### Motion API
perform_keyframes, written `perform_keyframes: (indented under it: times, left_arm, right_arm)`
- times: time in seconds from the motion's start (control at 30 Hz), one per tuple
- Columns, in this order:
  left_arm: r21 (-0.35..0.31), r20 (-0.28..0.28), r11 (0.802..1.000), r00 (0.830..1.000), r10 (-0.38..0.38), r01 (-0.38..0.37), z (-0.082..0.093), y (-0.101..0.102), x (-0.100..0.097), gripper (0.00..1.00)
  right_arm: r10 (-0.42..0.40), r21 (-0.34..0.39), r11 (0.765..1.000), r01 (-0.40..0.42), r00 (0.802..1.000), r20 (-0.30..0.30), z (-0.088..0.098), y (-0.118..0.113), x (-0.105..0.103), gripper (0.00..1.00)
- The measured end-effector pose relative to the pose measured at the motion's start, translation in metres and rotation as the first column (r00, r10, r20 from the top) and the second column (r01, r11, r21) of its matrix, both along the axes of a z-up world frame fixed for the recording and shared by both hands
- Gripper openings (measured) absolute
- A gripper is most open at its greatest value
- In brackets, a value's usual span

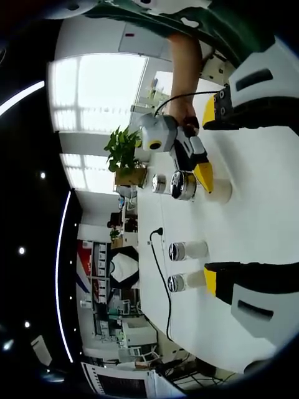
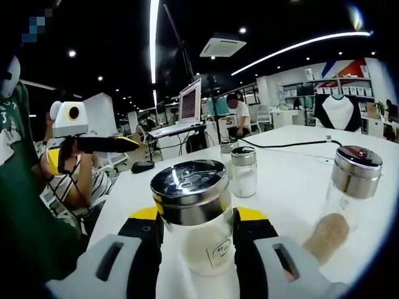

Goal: Rotate the seasoning bottle until the label or dispensing opening points toward the visible target arrow and the bottle remains upright within the marked orientation range

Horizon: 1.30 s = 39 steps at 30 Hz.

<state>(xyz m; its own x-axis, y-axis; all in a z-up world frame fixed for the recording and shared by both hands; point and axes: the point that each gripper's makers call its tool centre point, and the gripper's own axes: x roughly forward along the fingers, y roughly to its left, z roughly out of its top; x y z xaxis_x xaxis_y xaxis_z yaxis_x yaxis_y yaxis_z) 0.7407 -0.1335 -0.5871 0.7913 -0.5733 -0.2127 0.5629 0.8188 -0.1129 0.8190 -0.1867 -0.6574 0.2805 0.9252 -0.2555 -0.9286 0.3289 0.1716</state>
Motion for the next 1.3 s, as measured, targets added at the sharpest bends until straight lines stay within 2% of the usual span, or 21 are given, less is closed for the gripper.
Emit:
perform_keyframes:
  times: [0.5, 1.07, 1.3]
  left_arm:
    - [0.004, -0.004, 1.000, 1.000, 0.005, -0.005, -0.0005, 0.0005, 0.0000, 0.92]
    - [0.006, -0.005, 1.000, 1.000, 0.000, 0.000, -0.0009, -0.0004, 0.0005, 0.92]
    - [0.005, -0.002, 1.000, 1.000, -0.003, 0.003, 0.0007, -0.0020, 0.0008, 0.92]
  right_arm:
    - [-0.089, -0.035, 0.995, 0.090, 0.996, 0.026, -0.0013, -0.0005, 0.0007, 0.42]
    - [-0.225, -0.080, 0.971, 0.227, 0.974, 0.022, -0.0045, -0.0010, 0.0048, 0.42]
    - [-0.278, -0.085, 0.956, 0.281, 0.959, 0.046, -0.0059, -0.0026, 0.0052, 0.41]
